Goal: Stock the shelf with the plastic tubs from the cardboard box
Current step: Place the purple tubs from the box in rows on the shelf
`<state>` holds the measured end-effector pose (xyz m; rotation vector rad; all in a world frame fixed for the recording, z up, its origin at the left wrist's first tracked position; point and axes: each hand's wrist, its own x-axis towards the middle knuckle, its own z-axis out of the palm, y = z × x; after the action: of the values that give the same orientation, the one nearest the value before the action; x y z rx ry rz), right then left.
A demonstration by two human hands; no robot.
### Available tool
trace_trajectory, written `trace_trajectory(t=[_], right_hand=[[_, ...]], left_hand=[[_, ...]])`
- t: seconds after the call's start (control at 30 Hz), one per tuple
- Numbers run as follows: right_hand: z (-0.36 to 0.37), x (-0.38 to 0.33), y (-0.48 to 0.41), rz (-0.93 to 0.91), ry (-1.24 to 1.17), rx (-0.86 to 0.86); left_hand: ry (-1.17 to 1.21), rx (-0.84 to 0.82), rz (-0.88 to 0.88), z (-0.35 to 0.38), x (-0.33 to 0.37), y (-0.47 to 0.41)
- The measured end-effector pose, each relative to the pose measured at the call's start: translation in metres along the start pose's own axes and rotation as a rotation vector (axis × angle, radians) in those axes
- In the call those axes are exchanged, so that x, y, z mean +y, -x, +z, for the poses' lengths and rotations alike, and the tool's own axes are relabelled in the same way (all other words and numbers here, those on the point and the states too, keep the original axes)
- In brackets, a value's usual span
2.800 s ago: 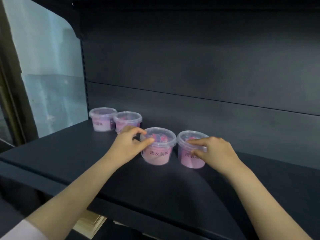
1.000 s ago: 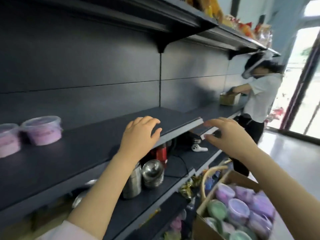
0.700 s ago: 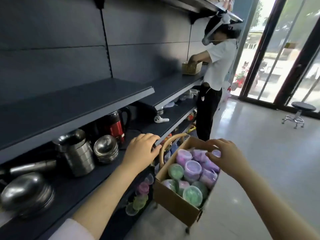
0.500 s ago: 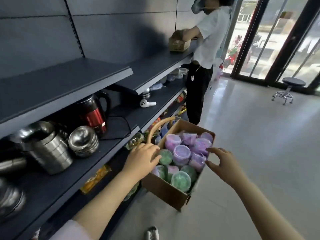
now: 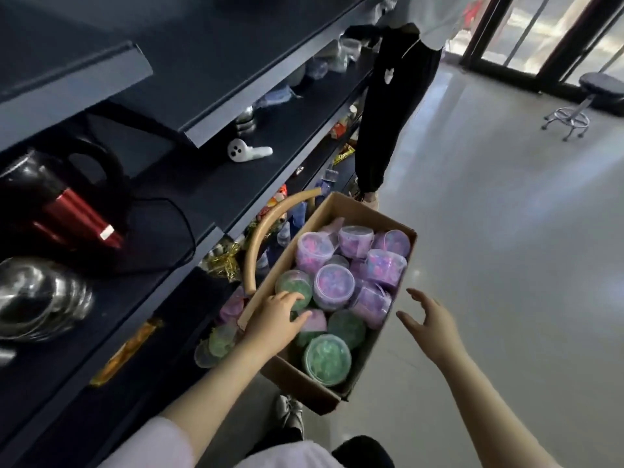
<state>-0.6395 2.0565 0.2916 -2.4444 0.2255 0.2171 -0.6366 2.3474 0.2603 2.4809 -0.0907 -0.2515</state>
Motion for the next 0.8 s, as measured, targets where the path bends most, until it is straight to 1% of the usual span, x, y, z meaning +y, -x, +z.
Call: trace_trajectory(t=[0.17, 0.27, 0.4, 0.53, 0.63, 0.7, 0.8], right_hand=[[0.006, 0.021, -0.057, 0.071, -0.012, -0.030], [0.012, 0.030, -0.099, 0.075, 0.003, -0.065], [0.028, 0.045, -0.166, 0.022, 0.067, -0.151], [0.050, 0.062, -0.233, -0.098, 0.220, -0.308], [0.061, 0.081, -0.263, -0.141, 0.329, -0.395], [0.062, 0.093, -0.275, -0.153, 0.323, -0.423], [0.062, 0.103, -0.288, -0.158, 0.297, -0.465]], left_hand=[[0.089, -0.065, -0.143, 0.022, -0.007, -0.048], [0.103, -0.075, -0.216, 0.037, -0.013, -0.077], [0.095, -0.113, -0.318, 0.059, -0.022, -0.112], [0.117, -0.087, -0.499, 0.083, -0.029, -0.142], [0.196, -0.099, -0.642, 0.108, -0.032, -0.161], [0.255, -0.131, -0.719, 0.125, -0.035, -0.172], [0.324, -0.103, -0.775, 0.148, -0.035, -0.185]])
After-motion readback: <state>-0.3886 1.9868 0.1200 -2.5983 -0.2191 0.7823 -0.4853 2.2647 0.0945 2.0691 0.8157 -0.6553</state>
